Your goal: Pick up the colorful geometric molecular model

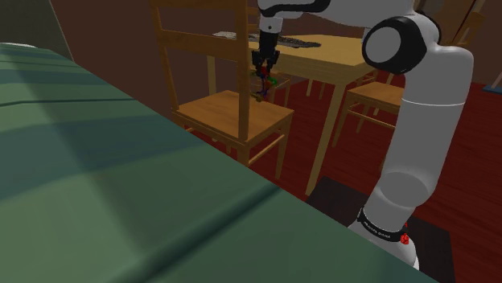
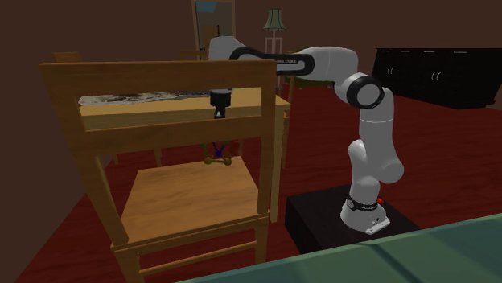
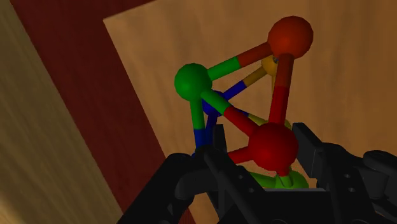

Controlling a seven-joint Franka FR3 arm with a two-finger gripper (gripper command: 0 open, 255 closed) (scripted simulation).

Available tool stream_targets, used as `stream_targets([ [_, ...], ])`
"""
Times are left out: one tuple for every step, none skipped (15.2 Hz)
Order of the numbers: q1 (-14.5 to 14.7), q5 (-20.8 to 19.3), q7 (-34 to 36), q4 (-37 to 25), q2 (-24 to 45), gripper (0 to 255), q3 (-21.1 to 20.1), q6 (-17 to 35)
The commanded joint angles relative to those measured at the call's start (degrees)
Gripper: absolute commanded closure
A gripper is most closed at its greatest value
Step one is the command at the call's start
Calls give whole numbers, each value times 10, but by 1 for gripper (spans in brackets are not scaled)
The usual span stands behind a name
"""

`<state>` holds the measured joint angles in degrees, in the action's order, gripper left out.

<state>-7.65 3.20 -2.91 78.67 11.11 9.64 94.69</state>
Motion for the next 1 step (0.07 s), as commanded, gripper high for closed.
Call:
stream_targets([
  [0, 0, 0, -6, 1, 255, 0, -5],
])
